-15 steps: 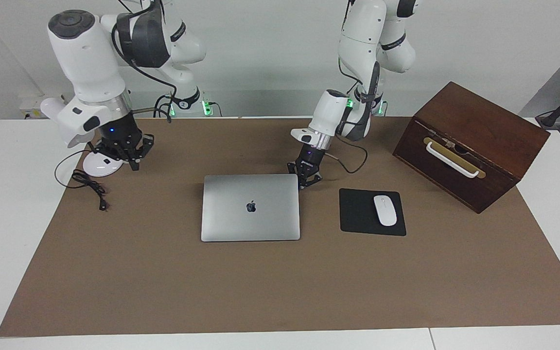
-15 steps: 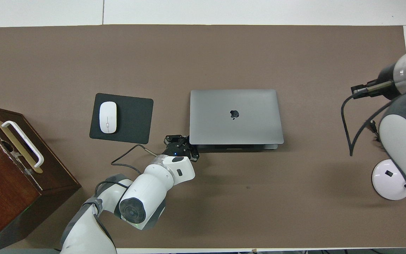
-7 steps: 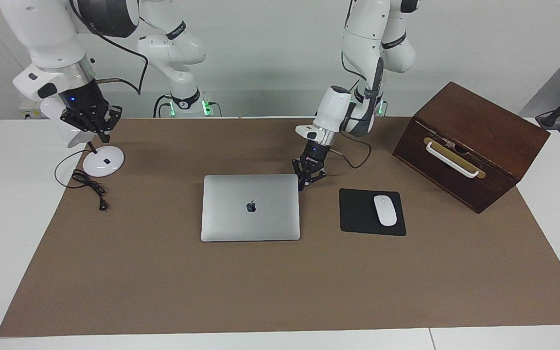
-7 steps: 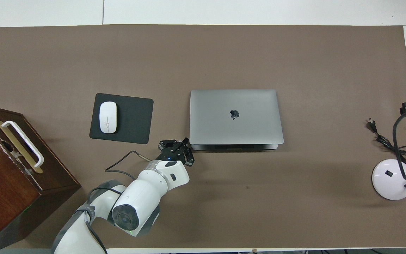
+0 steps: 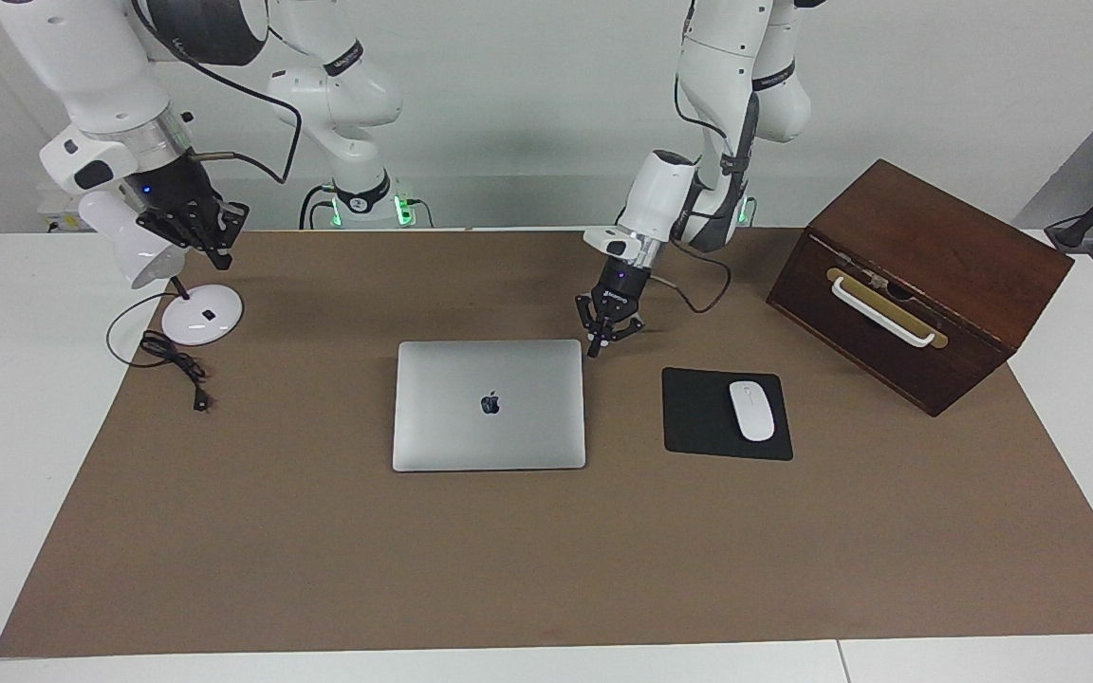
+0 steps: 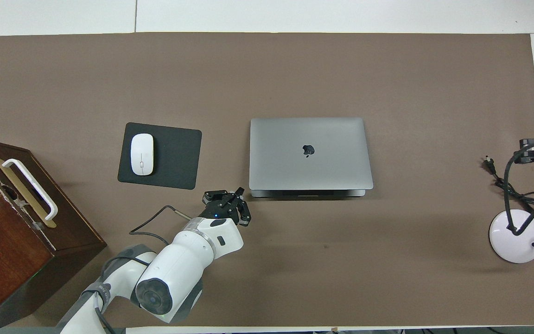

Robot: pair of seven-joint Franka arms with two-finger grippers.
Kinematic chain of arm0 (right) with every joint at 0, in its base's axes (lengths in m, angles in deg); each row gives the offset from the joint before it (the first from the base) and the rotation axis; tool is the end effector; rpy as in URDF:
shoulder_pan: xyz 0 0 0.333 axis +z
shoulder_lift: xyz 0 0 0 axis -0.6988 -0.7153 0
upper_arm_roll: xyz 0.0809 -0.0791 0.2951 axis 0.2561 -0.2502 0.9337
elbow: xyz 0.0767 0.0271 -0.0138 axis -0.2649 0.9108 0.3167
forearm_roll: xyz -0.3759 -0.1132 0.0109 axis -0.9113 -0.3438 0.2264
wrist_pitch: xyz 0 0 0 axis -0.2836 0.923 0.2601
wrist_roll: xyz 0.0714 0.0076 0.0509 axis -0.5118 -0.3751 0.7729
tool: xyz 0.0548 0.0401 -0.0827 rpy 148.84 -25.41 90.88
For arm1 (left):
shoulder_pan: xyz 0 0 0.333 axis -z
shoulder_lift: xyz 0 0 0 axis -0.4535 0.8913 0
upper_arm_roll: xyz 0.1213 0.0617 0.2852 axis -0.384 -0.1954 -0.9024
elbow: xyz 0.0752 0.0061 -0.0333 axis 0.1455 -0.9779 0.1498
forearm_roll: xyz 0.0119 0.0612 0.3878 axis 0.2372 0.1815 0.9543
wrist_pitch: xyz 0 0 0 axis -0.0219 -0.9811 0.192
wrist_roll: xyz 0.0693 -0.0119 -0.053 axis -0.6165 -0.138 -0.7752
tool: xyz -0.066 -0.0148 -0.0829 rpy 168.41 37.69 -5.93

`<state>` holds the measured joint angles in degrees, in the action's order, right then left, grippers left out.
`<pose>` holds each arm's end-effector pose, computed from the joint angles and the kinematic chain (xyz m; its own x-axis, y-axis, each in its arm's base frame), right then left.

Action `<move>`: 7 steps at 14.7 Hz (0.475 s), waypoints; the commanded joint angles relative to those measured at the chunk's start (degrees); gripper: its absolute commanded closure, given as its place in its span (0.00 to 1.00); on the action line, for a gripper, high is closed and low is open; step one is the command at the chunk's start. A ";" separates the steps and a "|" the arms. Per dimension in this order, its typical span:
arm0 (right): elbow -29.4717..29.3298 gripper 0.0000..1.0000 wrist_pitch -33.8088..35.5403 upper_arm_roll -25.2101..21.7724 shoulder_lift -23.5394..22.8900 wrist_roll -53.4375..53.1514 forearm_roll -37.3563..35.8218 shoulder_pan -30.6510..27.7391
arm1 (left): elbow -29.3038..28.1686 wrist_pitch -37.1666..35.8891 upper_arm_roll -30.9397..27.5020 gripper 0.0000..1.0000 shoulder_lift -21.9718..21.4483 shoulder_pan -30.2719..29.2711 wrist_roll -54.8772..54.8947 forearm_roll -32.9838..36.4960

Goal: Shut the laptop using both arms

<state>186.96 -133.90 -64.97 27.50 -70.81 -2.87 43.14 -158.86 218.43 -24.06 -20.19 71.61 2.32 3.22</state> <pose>0.5220 -0.0366 0.6043 0.9985 -0.0550 0.0032 -0.0549 -0.9984 -0.0163 0.3728 -0.3060 0.2976 0.6630 -0.4124 0.6248 -0.5621 -0.8255 0.0516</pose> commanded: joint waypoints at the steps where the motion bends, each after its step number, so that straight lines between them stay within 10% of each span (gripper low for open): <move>1: 1.68 1.00 -0.02 0.57 1.74 -0.32 0.97 -1.00 | -2.07 -12.12 -0.24 1.00 -10.14 -0.08 0.19 -0.96; 7: 1.59 1.00 -0.90 0.49 1.65 0.03 0.88 -1.01 | 0.56 -30.04 -0.24 1.00 -19.99 -4.81 1.15 -0.87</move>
<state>187.04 -133.95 -65.01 27.78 -70.81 -2.80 43.14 -158.66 195.35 -24.49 -35.60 68.99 2.30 3.15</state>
